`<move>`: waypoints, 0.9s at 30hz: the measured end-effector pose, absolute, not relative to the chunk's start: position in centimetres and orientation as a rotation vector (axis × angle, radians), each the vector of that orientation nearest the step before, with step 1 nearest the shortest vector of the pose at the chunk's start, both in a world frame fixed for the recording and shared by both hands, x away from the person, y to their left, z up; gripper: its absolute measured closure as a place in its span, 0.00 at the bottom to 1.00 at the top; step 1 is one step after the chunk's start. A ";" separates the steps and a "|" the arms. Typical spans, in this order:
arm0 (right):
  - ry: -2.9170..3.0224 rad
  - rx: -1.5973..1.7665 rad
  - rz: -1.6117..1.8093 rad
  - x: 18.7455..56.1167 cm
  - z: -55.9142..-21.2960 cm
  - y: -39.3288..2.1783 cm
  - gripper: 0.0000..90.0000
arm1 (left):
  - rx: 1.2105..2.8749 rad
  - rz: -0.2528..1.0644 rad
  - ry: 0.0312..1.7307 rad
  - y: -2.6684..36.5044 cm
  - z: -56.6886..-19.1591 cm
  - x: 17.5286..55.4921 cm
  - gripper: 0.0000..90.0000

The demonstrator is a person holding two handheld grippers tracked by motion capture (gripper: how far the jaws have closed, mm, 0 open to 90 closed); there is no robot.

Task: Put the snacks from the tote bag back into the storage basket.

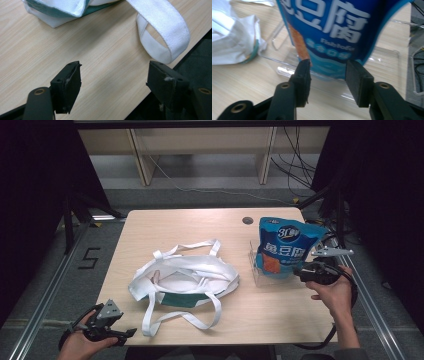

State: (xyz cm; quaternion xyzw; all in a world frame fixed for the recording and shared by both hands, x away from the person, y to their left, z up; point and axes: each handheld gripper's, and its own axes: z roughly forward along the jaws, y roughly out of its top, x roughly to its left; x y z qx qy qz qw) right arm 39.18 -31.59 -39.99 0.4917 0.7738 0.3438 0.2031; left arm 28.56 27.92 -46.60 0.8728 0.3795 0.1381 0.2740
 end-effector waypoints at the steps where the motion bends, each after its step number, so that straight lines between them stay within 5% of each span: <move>1: 2.159 1.372 0.959 39.2 -40.0 -31.6 0.59 | 2.344 0.368 1.020 27.9 -46.6 28.5 0.29; 27: 2.339 1.191 0.987 37.6 -41.1 -25.1 0.44 | 2.321 0.355 1.031 27.8 -46.7 28.5 0.29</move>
